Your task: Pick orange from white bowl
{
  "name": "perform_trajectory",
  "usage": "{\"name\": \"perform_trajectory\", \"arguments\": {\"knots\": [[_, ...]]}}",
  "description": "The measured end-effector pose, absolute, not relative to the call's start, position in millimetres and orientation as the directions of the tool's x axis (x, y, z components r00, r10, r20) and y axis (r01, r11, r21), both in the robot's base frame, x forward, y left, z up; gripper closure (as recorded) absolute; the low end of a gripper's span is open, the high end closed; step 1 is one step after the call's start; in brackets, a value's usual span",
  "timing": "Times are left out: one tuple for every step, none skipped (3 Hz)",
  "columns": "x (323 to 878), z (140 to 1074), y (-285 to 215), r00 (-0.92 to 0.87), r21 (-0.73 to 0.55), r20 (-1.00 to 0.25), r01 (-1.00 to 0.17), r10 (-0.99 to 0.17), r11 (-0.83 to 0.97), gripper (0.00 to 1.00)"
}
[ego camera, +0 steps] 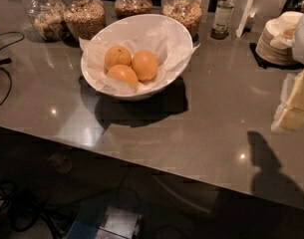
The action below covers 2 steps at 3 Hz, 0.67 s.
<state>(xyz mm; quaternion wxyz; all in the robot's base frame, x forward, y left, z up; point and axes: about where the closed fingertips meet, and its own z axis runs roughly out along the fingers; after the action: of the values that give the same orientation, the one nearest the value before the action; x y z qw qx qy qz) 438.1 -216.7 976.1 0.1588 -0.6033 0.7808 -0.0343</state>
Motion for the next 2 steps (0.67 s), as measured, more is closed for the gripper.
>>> {"name": "perform_trajectory", "arguments": {"knots": [[438.2,976.1,-216.6,-0.221,-0.245,-0.207,-0.931,-0.953,0.270,0.00],[444.2,978.6,-208.6,-0.199,-0.271,-0.226,-0.927,-0.953,0.258,0.00]]}}
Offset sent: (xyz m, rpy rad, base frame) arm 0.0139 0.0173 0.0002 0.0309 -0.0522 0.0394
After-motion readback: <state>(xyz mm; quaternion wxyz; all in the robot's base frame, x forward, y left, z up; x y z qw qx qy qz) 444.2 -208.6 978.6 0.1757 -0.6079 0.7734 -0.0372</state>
